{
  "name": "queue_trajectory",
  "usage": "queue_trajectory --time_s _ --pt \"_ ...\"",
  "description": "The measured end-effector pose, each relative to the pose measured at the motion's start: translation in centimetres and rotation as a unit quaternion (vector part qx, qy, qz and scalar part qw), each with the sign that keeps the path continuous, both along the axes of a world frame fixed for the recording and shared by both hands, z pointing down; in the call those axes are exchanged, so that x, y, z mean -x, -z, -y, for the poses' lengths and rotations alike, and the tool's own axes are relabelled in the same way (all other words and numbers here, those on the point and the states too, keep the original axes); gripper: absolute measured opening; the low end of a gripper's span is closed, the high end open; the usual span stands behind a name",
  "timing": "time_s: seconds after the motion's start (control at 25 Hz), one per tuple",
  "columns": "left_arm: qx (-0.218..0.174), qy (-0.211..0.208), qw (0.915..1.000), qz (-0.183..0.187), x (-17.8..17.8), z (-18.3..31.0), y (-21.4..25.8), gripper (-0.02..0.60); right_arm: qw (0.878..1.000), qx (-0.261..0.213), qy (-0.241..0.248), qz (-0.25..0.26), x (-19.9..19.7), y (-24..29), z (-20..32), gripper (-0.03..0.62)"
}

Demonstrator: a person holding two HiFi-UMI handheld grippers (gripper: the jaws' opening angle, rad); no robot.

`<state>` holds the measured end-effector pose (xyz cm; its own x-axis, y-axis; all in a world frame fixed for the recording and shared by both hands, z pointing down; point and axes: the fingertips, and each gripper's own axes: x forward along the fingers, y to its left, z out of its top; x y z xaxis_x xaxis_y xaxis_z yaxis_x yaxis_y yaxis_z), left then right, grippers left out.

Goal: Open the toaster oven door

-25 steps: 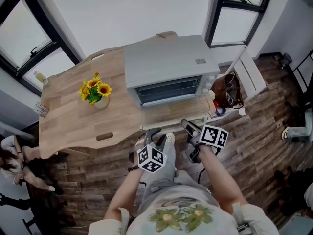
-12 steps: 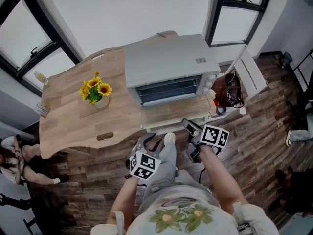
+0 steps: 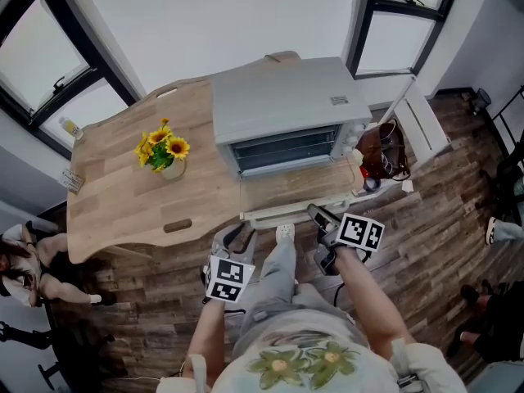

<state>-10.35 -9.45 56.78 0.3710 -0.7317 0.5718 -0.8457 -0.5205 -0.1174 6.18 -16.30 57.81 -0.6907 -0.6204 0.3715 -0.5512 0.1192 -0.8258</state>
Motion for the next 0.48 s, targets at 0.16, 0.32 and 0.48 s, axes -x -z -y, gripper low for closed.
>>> queue_trajectory --time_s 0.16,0.32,0.48 --pt "0.001 0.01 0.9999 -0.003 0.4 0.1 -0.2 0.1 1.0 0.007 -0.002 -0.004 -0.1 -0.8 -0.4 0.087" --pt "-0.001 0.014 0.9999 -0.003 0.6 0.2 -0.2 0.065 1.0 0.012 -0.003 -0.006 -0.2 -1.2 -0.7 0.086" --pt "0.0 0.015 0.9999 -0.004 0.6 0.2 -0.1 0.022 1.0 0.014 -0.003 -0.009 -0.2 -1.3 -0.8 0.086"
